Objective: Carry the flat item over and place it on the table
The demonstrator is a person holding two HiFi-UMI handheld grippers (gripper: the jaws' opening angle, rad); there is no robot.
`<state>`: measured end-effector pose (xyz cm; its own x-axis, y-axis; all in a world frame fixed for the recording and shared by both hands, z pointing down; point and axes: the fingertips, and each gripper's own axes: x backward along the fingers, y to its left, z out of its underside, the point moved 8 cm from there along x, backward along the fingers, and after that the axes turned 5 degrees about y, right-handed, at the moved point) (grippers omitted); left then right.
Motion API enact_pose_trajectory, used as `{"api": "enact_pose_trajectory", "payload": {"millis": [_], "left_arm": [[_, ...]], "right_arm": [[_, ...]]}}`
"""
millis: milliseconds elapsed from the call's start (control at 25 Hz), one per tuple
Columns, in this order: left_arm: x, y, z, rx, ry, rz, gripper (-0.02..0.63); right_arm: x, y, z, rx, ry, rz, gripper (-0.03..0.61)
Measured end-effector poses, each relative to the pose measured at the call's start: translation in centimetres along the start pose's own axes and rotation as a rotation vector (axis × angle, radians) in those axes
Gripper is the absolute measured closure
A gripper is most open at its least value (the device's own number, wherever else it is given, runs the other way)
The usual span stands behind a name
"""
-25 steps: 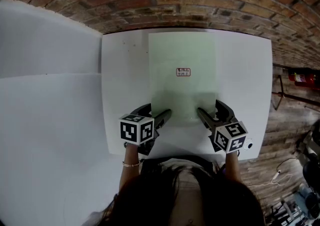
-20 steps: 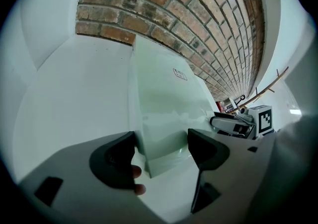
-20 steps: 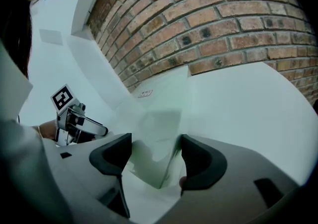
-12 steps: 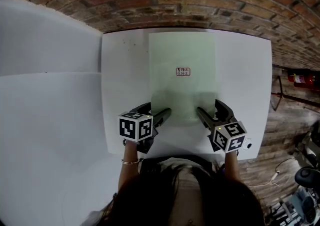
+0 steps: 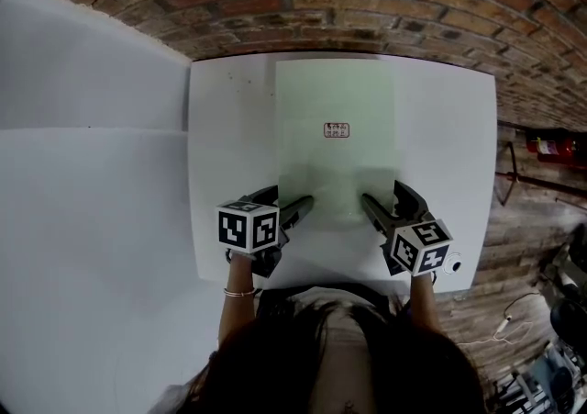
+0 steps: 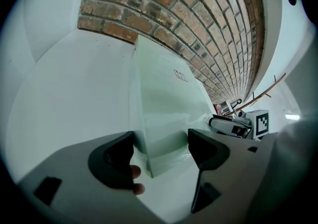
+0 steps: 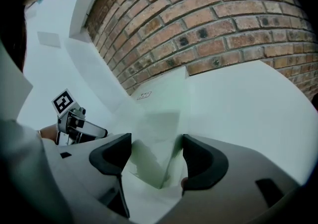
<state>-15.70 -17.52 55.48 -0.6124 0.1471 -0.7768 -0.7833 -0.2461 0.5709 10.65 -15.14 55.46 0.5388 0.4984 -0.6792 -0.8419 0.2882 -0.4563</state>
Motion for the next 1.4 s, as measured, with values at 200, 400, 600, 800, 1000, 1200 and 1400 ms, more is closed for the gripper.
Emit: {"api": "enact_pose_trajectory", "payload": {"millis": [200, 400, 600, 800, 1000, 1200, 1400], "left_arm": [[0.1, 0.0, 0.1, 0.004, -0.011, -0.001, 0.265], [0.2, 0.0, 0.1, -0.001, -0.018, -0.004, 0.265], [0.5, 0.0, 0.3, -0.017, -0.014, -0.012, 0.27], [0.7, -0.1, 0.5, -0.023, -0.014, -0.018, 0.275], [0.7, -0.3, 0.7, -0.028, -0.016, -0.02, 0.278], [1.2, -0.5, 1.0, -0.033, -0.028, -0.024, 0.282], [1.7, -0.8, 1.1, -0.045, -0.036, -0.037, 0.285]], "right_arm": [[0.0, 0.1, -0.1, -0.003, 0.005, 0.009, 0.245], [0.1, 0.1, -0.1, -0.001, 0.003, 0.024, 0.245], [0.3, 0.4, -0.1, 0.006, -0.001, 0.043, 0.245], [0.8, 0.5, -0.3, 0.006, -0.019, 0.045, 0.245], [1.1, 0.7, -0.2, 0.015, -0.021, 0.047, 0.245], [1.4, 1.1, -0.2, 0.036, -0.026, 0.061, 0.245], [1.9, 1.6, -0.4, 0.05, -0.044, 0.069, 0.245]]}}
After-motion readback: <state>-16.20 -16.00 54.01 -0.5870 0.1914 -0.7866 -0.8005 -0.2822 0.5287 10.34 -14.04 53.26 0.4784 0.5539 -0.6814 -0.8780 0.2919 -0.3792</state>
